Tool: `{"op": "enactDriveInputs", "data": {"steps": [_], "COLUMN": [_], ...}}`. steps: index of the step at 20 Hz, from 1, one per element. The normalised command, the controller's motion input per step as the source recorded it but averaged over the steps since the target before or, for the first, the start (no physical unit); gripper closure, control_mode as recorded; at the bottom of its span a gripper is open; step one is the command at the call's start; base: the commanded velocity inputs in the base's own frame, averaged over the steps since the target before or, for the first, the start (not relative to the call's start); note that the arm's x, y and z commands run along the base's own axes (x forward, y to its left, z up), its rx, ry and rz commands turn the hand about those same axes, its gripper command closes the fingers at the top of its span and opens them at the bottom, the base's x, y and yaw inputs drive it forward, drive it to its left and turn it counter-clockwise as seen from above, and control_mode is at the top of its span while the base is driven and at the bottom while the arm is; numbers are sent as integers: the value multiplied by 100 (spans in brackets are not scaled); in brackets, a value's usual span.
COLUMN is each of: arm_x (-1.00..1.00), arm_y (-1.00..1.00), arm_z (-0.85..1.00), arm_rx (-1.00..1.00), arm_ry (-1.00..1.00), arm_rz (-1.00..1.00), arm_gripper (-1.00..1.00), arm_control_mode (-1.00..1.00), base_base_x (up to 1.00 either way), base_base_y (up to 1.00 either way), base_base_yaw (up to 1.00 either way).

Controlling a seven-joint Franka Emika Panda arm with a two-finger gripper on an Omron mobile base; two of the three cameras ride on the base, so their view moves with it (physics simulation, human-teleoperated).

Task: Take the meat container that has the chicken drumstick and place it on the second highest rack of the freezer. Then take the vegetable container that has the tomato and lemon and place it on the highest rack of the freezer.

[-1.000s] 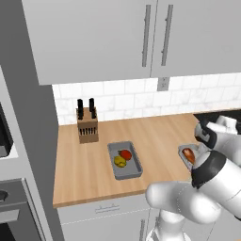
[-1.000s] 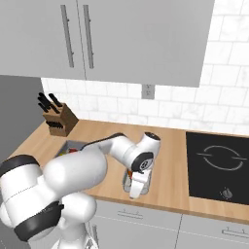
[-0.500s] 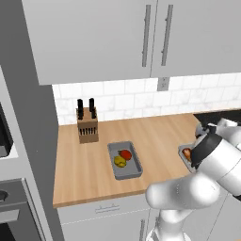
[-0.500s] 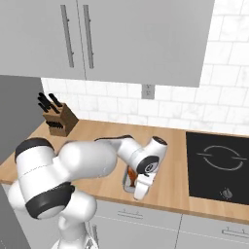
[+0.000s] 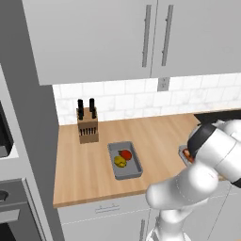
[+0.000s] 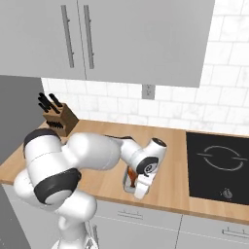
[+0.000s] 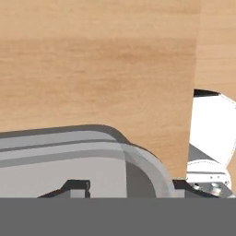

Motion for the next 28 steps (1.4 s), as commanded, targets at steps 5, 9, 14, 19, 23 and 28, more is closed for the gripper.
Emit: {"op": "enactDriveInputs", "data": {"steps": [5, 9, 14, 19, 23, 28], "arm_x": [0, -26, -47, -45, -31, -33], "arm_y": [0, 0, 0, 13, 35, 54], "arm_z": [-2, 28, 74, 92, 99, 100], "arm_rx": [0, 0, 1, 0, -6, -17], "arm_ry": [0, -22, -28, -30, -16, -7], "arm_rz": [0, 0, 2, 13, 16, 11], "arm_gripper": [100, 100, 100, 100, 100, 100], "arm_control_mode": [-100, -100, -100, -100, -100, -100], "base_base_x": [0, 0, 0, 0, 0, 0], "base_base_y": [0, 0, 0, 0, 0, 0], "base_base_yaw": [0, 0, 0, 0, 0, 0]}}
